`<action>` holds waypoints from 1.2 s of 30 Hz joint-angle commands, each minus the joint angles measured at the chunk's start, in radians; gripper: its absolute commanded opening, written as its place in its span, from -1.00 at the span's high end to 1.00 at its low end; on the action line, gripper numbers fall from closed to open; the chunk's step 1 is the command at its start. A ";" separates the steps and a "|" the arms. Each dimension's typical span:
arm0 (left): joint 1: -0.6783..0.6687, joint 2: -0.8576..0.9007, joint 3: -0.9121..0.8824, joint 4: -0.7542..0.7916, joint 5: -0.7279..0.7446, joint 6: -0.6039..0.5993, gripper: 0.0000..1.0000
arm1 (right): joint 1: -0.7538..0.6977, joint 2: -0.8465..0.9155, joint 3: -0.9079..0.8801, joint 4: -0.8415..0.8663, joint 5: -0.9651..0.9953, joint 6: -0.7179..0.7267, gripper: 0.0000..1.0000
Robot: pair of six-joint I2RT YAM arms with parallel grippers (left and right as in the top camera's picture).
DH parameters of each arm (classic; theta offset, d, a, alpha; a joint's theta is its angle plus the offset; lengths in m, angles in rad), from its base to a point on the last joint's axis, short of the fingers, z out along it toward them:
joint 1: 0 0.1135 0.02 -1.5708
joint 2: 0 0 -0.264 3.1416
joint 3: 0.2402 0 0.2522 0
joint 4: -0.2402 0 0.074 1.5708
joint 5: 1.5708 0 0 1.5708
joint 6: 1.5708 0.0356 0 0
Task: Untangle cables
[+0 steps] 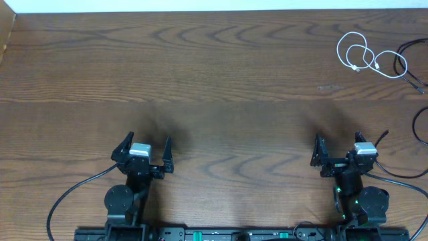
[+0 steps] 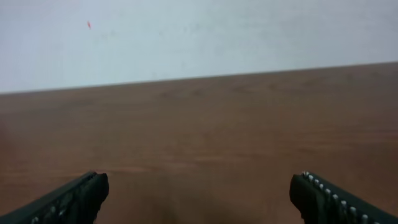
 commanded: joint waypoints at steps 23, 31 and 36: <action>0.004 -0.010 -0.010 -0.048 0.002 0.017 -0.96 | 0.005 -0.006 -0.002 -0.004 0.005 -0.010 -0.99; 0.004 -0.010 -0.010 -0.048 0.002 0.018 -0.96 | 0.005 -0.006 -0.002 -0.004 0.005 -0.010 -0.98; 0.004 -0.010 -0.010 -0.048 0.002 0.018 -0.96 | 0.005 -0.006 -0.002 -0.004 0.005 -0.010 -0.99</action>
